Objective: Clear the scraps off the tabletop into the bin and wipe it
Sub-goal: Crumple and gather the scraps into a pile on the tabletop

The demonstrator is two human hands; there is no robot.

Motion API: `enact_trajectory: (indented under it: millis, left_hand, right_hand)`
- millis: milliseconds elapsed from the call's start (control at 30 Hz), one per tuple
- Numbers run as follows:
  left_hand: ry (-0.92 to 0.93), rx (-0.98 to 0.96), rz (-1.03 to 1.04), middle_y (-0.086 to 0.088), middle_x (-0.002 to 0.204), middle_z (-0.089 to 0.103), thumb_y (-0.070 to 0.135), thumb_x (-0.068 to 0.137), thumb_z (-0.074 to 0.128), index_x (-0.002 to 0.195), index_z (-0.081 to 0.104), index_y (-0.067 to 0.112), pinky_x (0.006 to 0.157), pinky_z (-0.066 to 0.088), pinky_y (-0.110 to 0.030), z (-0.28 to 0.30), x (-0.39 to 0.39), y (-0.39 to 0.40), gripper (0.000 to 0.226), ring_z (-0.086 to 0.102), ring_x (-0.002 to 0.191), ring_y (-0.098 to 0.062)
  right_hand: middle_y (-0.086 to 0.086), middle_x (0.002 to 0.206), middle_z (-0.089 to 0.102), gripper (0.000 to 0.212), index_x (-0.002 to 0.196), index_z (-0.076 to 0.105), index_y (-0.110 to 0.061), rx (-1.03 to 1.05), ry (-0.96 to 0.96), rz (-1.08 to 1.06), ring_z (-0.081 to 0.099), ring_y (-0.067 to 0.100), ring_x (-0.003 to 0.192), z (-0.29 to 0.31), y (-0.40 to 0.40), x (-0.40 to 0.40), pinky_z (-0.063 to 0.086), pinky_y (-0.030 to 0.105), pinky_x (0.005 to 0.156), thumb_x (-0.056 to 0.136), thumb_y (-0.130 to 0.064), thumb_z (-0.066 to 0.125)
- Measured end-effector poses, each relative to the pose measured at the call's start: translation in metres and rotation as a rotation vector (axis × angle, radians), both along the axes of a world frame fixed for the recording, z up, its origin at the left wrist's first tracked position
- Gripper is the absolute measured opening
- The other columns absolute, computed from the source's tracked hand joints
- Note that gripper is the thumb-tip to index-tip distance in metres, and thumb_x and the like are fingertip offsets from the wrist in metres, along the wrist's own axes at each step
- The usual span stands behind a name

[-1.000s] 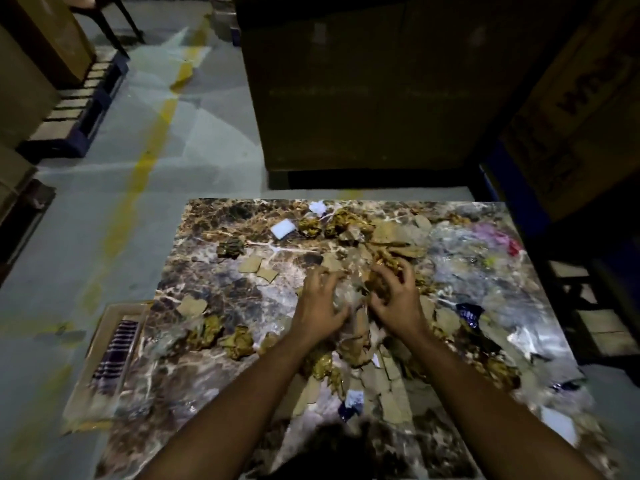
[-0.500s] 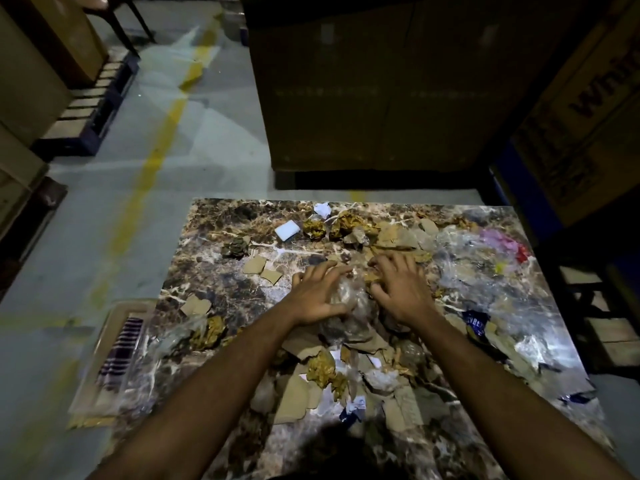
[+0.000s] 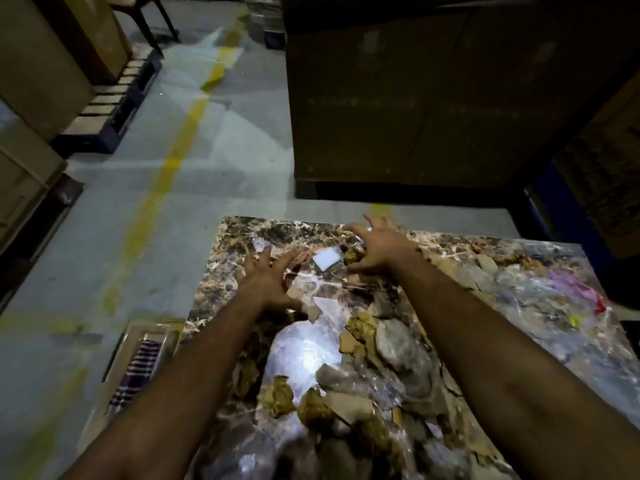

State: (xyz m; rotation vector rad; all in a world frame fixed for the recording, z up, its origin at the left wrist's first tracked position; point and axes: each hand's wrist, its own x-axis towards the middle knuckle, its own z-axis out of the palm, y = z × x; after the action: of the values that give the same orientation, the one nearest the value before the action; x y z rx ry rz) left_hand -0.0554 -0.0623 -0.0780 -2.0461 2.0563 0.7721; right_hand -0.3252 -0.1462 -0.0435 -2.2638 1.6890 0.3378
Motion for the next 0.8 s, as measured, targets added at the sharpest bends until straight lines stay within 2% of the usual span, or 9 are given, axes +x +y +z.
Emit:
enact_trajectory:
  millis: [100,233,300,400,467,533,600,667,800]
  left_hand:
    - [-0.005,0.043,-0.076,-0.004,0.169,-0.008,0.078,0.050,0.082,0.151,0.006,0.059,0.113,0.021,-0.073,-0.014,0.006,0.000,0.128,-0.008,0.150,-0.047]
    - [-0.039,-0.047,-0.134,-0.004,0.168,0.004,0.089,0.063,0.063,0.151,0.012,0.059,0.114,0.022,-0.070,-0.030,-0.007,0.009,0.105,0.002,0.150,-0.047]
    - [-0.061,-0.114,-0.136,-0.005,0.167,0.012,0.086,0.076,0.053,0.149,0.022,0.056,0.113,0.024,-0.064,-0.041,-0.014,0.018,0.086,0.009,0.148,-0.046]
    - [0.027,-0.162,-0.095,-0.006,0.162,0.022,0.070,0.090,0.052,0.144,0.039,0.049,0.110,0.034,-0.059,-0.050,-0.021,0.025,0.059,0.018,0.143,-0.043]
    - [0.085,-0.203,-0.064,-0.008,0.153,0.033,0.056,0.096,0.055,0.137,0.051,0.041,0.106,0.040,-0.052,-0.052,-0.023,0.026,0.044,0.027,0.137,-0.039]
    - [0.137,-0.236,-0.069,-0.008,0.136,0.046,0.038,0.096,0.058,0.126,0.058,0.029,0.094,0.044,-0.043,-0.051,-0.029,0.025,0.031,0.038,0.124,-0.035]
    - [0.201,-0.226,-0.096,-0.008,0.120,0.049,0.023,0.091,0.060,0.114,0.058,0.019,0.083,0.043,-0.040,-0.049,-0.037,0.025,0.024,0.044,0.111,-0.033]
    - [0.237,-0.216,-0.105,-0.009,0.113,0.050,0.015,0.086,0.061,0.109,0.059,0.015,0.079,0.043,-0.038,-0.048,-0.044,0.026,0.023,0.047,0.104,-0.031]
    - [0.343,-0.235,-0.018,-0.009,0.104,0.054,0.009,0.082,0.064,0.104,0.063,0.016,0.075,0.048,-0.035,-0.045,-0.047,0.030,0.022,0.055,0.092,-0.031]
  right_hand:
    - [0.007,0.170,-0.005,0.117,0.150,0.011,-0.063,0.169,0.058,0.043,-0.001,0.049,0.152,-0.023,-0.021,0.009,0.014,0.074,0.116,0.056,-0.081,0.077]
    - [0.011,0.169,-0.004,0.118,0.150,0.010,-0.065,0.208,-0.012,0.128,0.011,0.050,0.151,-0.042,-0.010,0.022,0.026,0.063,0.116,0.055,-0.085,0.076]
    - [0.008,0.170,-0.005,0.112,0.149,0.008,-0.067,0.192,0.024,0.170,0.010,0.051,0.150,-0.049,0.004,0.035,0.029,0.065,0.114,0.057,-0.091,0.068]
    - [0.007,0.169,0.003,0.092,0.149,0.015,-0.063,0.105,0.045,0.134,0.007,0.051,0.149,-0.059,0.021,0.049,0.032,0.068,0.110,0.074,-0.083,0.062]
    - [0.012,0.165,0.015,0.072,0.149,0.026,-0.056,0.028,0.008,0.114,0.018,0.049,0.144,-0.062,0.033,0.055,0.043,0.061,0.104,0.087,-0.067,0.062]
    - [0.015,0.153,0.031,0.055,0.144,0.037,-0.049,-0.025,-0.047,0.097,0.030,0.047,0.134,-0.066,0.042,0.056,0.049,0.052,0.097,0.094,-0.055,0.060]
    - [0.016,0.138,0.042,0.045,0.140,0.047,-0.041,-0.025,-0.097,0.089,0.043,0.045,0.122,-0.068,0.047,0.056,0.046,0.046,0.093,0.096,-0.045,0.058]
    - [0.015,0.123,0.047,0.040,0.134,0.054,-0.038,0.007,-0.152,0.091,0.055,0.041,0.106,-0.062,0.051,0.055,0.049,0.042,0.084,0.094,-0.037,0.060]
    - [0.001,0.103,0.052,0.020,0.109,0.065,-0.030,-0.052,-0.315,-0.009,0.060,0.023,0.086,-0.023,0.066,0.039,0.053,0.036,0.073,0.089,-0.033,0.066]
